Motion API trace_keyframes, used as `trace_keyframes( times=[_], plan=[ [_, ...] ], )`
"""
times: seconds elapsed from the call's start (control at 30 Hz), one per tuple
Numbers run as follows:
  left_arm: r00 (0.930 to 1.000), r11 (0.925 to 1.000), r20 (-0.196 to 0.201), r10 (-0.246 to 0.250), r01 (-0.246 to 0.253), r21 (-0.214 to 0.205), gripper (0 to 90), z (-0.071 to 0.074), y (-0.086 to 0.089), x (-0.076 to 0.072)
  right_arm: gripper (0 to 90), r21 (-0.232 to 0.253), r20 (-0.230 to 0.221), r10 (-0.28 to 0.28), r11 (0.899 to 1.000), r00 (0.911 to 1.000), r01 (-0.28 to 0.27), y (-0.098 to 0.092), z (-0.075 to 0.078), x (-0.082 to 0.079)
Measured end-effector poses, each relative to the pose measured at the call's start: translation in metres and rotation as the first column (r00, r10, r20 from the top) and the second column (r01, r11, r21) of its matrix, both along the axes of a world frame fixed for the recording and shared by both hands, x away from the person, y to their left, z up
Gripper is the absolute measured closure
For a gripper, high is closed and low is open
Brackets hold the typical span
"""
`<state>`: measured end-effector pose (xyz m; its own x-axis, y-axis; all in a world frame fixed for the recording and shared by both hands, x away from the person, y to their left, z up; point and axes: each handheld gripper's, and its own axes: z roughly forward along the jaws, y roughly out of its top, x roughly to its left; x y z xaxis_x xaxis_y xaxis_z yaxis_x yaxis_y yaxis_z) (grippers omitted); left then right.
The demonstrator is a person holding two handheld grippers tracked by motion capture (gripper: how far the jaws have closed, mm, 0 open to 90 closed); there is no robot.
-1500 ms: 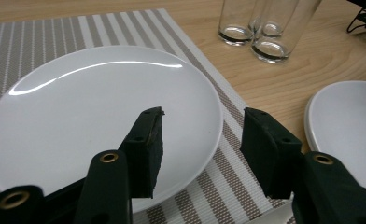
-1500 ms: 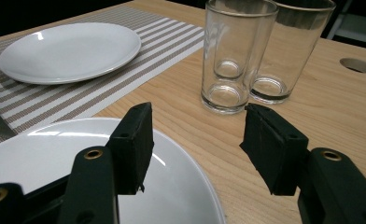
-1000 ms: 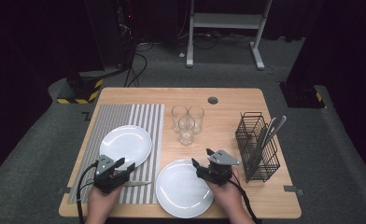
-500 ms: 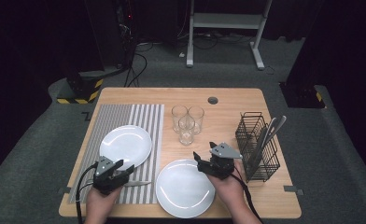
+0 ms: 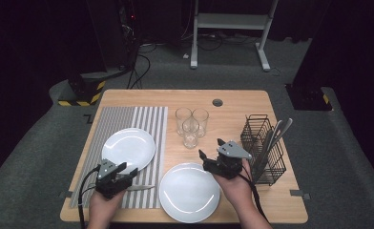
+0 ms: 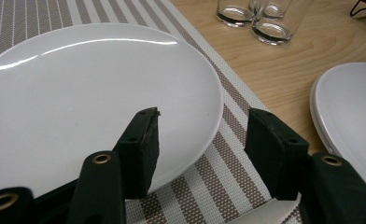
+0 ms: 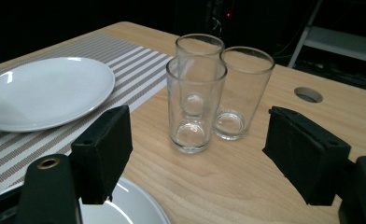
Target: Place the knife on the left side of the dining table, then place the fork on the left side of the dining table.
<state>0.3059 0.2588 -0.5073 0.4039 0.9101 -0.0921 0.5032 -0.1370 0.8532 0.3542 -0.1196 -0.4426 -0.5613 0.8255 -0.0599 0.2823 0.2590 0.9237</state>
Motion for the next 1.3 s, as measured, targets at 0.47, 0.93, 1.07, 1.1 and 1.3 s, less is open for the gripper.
trace_keyframes(
  times=[0.47, 0.93, 1.07, 1.1, 1.3],
  plan=[
    [0.9999, 0.9998, 0.009, 0.008, -0.008, -0.021, 43.0, 0.002, 0.003, 0.0, 23.1, 0.025, 0.056, -0.029, 0.999, 0.998, 0.027, -0.009, 0.031, -0.001],
    [0.9996, 0.9995, 0.017, 0.023, -0.022, -0.021, 42.3, 0.003, 0.005, -0.001, 25.2, 0.031, 0.088, -0.084, 0.996, 0.9926, 0.081, -0.026, 0.055, 0.005],
    [0.9995, 0.9994, 0.018, 0.026, -0.026, -0.024, 41.6, 0.002, 0.006, -0.001, 26.0, 0.027, 0.095, -0.105, 0.994, 0.9899, 0.103, -0.031, 0.058, 0.01],
    [0.9995, 0.9994, 0.019, 0.027, -0.027, -0.024, 41.5, 0.002, 0.006, -0.001, 26.2, 0.024, 0.097, -0.109, 0.994, 0.9893, 0.107, -0.032, 0.059, 0.011],
    [0.999, 0.9986, 0.027, 0.036, -0.035, -0.041, 41.2, 0.002, 0.01, -0.002, 28.1, 0.011, 0.109, -0.129, 0.992, 0.9857, 0.129, -0.041, 0.067, 0.016]
  ],
)
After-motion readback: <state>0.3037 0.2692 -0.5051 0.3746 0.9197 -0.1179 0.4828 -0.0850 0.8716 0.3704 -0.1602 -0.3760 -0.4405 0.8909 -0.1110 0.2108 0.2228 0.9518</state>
